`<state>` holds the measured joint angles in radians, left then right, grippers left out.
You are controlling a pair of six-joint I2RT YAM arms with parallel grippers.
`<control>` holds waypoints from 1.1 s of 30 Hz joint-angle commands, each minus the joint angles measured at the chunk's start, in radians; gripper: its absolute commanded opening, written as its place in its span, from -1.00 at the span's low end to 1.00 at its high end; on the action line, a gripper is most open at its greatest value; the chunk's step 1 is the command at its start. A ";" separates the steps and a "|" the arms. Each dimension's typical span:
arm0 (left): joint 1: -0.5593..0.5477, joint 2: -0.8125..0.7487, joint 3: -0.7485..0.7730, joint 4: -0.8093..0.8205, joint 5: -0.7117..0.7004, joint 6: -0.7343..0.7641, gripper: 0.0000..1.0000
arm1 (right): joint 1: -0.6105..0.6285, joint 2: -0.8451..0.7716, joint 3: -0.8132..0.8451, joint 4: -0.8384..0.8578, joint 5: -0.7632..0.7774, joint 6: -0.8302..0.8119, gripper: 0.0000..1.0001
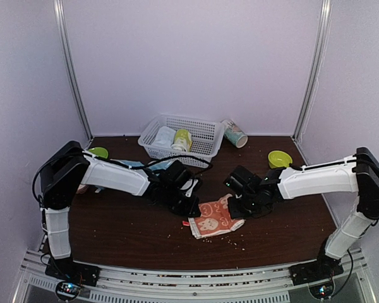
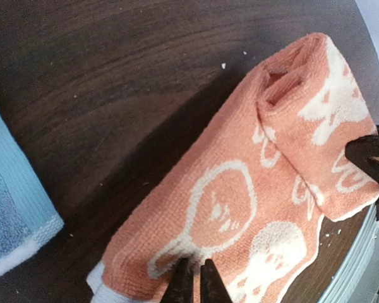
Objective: Roll the towels
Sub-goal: Roll the towel at the center of the board.
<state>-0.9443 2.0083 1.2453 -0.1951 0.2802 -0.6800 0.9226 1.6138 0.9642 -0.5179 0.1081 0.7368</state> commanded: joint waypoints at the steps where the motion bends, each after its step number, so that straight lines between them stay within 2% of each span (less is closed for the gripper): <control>1: 0.002 0.015 -0.013 0.032 0.000 0.006 -0.95 | 0.034 0.045 0.057 -0.065 0.095 0.024 -1.00; 3: 0.002 0.015 -0.024 0.043 0.003 -0.001 -1.00 | 0.050 0.068 0.079 -0.071 0.100 0.034 -1.00; 13: -0.007 0.016 -0.053 0.080 0.013 -0.019 -1.00 | 0.094 0.089 0.126 -0.046 0.082 0.065 -1.00; 27: -0.007 0.013 -0.064 0.091 0.014 -0.025 -1.00 | 0.096 0.061 0.096 0.077 -0.042 0.081 -0.64; 33: -0.008 0.014 -0.070 0.092 0.015 -0.025 -1.00 | 0.097 0.066 0.071 0.146 -0.098 0.091 -0.59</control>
<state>-0.9447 2.0140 1.1976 -0.1081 0.2924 -0.6987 1.0107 1.7039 1.0588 -0.4480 0.0628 0.8135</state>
